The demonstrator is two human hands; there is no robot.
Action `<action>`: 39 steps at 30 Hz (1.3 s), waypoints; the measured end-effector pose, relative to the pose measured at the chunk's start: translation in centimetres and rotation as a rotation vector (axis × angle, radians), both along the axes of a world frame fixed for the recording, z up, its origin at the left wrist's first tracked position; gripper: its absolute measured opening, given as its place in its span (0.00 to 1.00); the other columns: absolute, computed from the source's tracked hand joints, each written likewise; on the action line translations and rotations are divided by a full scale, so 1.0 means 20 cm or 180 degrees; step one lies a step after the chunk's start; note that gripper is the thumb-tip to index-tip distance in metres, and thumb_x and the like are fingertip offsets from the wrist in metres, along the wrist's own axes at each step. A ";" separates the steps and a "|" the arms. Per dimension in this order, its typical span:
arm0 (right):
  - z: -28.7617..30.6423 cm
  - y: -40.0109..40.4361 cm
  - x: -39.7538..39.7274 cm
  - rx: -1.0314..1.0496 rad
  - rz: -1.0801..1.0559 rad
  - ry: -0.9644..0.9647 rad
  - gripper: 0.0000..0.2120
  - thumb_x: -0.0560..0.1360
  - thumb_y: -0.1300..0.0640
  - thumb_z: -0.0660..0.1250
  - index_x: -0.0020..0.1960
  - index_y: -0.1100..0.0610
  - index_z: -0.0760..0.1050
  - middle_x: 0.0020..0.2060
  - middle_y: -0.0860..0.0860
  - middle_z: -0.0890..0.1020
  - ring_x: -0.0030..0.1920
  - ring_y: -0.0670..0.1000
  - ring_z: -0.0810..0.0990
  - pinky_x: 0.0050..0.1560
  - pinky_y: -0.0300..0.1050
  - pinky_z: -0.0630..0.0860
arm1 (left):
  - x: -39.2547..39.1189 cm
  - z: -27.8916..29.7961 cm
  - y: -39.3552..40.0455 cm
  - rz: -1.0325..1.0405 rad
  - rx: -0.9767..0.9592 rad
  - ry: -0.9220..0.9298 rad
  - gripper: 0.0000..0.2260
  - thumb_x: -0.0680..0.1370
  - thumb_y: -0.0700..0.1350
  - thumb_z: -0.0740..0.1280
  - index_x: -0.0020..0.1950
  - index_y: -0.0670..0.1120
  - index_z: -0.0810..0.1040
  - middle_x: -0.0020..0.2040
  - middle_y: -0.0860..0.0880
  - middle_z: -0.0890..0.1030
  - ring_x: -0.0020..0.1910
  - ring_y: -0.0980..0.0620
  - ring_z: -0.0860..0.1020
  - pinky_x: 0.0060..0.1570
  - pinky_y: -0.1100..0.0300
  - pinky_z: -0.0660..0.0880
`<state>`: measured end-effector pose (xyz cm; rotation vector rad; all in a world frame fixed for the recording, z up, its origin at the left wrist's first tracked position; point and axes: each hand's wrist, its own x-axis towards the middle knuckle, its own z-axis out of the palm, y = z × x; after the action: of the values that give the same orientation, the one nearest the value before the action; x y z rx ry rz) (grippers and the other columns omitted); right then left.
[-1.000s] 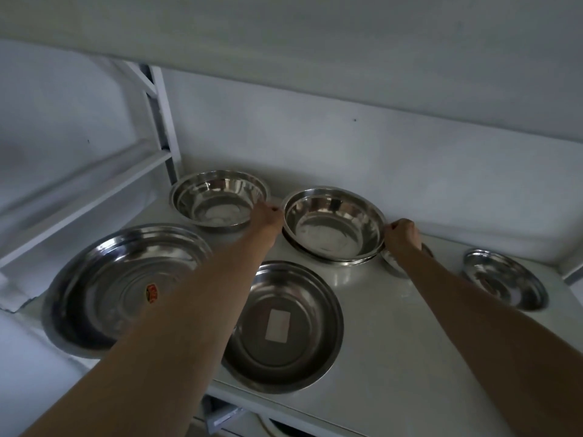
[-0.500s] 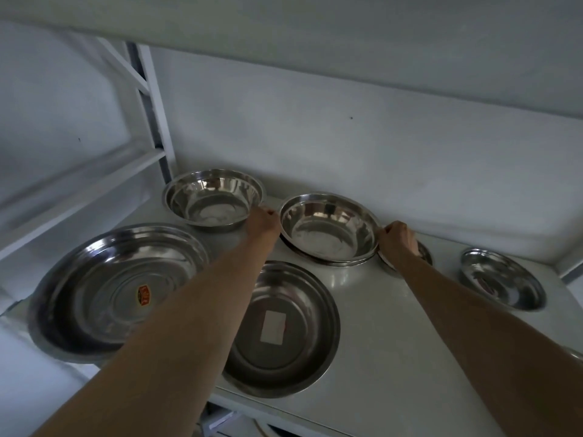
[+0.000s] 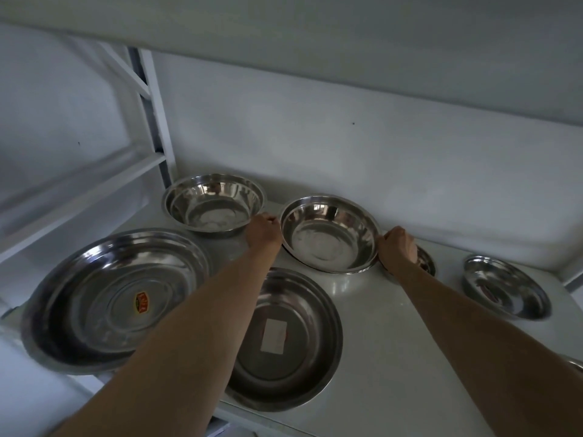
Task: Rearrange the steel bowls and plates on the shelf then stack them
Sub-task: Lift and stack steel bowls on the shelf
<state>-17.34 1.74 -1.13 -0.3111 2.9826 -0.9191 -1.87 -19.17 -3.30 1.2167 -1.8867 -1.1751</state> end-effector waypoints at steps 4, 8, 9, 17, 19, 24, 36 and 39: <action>0.00 0.00 0.00 0.0029 -0.0016 -0.0005 0.15 0.74 0.54 0.65 0.54 0.64 0.77 0.54 0.65 0.81 0.55 0.65 0.80 0.52 0.52 0.76 | 0.00 0.00 0.01 0.0026 -0.0074 -0.0009 0.10 0.76 0.42 0.65 0.50 0.43 0.85 0.48 0.44 0.86 0.47 0.45 0.83 0.50 0.54 0.79; -0.01 0.00 0.01 0.0002 -0.0066 -0.0028 0.15 0.73 0.53 0.66 0.54 0.63 0.77 0.54 0.64 0.81 0.56 0.65 0.80 0.52 0.52 0.76 | 0.01 0.02 0.02 0.0062 -0.0175 -0.0041 0.10 0.77 0.42 0.65 0.50 0.43 0.85 0.48 0.43 0.86 0.47 0.45 0.83 0.44 0.60 0.74; -0.01 0.01 0.01 0.0005 -0.0085 -0.0031 0.16 0.73 0.53 0.66 0.54 0.63 0.77 0.55 0.64 0.81 0.56 0.64 0.80 0.53 0.52 0.76 | 0.01 0.01 0.02 0.0060 -0.0198 -0.0054 0.10 0.76 0.42 0.65 0.50 0.43 0.85 0.48 0.43 0.86 0.48 0.45 0.83 0.44 0.59 0.74; -0.02 0.01 0.04 -0.0073 -0.0145 -0.0177 0.19 0.76 0.52 0.64 0.56 0.66 0.79 0.56 0.66 0.81 0.57 0.65 0.79 0.54 0.52 0.75 | 0.03 0.01 0.01 -0.0030 0.0019 -0.0021 0.10 0.75 0.41 0.65 0.38 0.40 0.82 0.42 0.38 0.83 0.42 0.43 0.79 0.44 0.56 0.74; -0.02 0.01 0.05 -0.0163 -0.0171 -0.0254 0.21 0.76 0.52 0.62 0.58 0.68 0.77 0.57 0.67 0.80 0.58 0.66 0.79 0.55 0.53 0.75 | 0.03 -0.01 0.02 -0.0093 0.0109 -0.0119 0.15 0.76 0.45 0.64 0.40 0.34 0.82 0.43 0.35 0.83 0.43 0.40 0.80 0.44 0.54 0.74; -0.03 0.01 0.07 -0.0235 -0.0155 -0.0439 0.20 0.78 0.53 0.60 0.60 0.67 0.78 0.59 0.66 0.79 0.59 0.65 0.78 0.58 0.52 0.74 | 0.03 -0.04 0.02 -0.0064 0.0387 0.0045 0.19 0.75 0.49 0.66 0.44 0.31 0.82 0.43 0.33 0.83 0.46 0.37 0.83 0.49 0.46 0.80; 0.01 0.02 0.10 -0.0181 -0.0148 -0.0491 0.17 0.74 0.55 0.61 0.55 0.63 0.81 0.55 0.64 0.82 0.56 0.64 0.80 0.53 0.50 0.76 | 0.01 -0.10 0.00 -0.0055 0.0656 0.0218 0.12 0.73 0.43 0.67 0.30 0.40 0.77 0.38 0.32 0.83 0.37 0.39 0.83 0.44 0.41 0.81; 0.02 0.03 0.11 -0.0168 -0.0214 -0.0440 0.17 0.74 0.54 0.61 0.54 0.63 0.81 0.54 0.64 0.82 0.54 0.64 0.81 0.52 0.51 0.77 | 0.03 -0.05 0.02 -0.0115 0.0833 0.0227 0.10 0.74 0.44 0.66 0.39 0.37 0.80 0.45 0.34 0.83 0.46 0.37 0.83 0.48 0.44 0.81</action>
<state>-15.24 2.32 -0.74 -0.1419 2.8626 -0.9836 -1.19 -18.78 -4.38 1.2619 -1.7490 -1.5017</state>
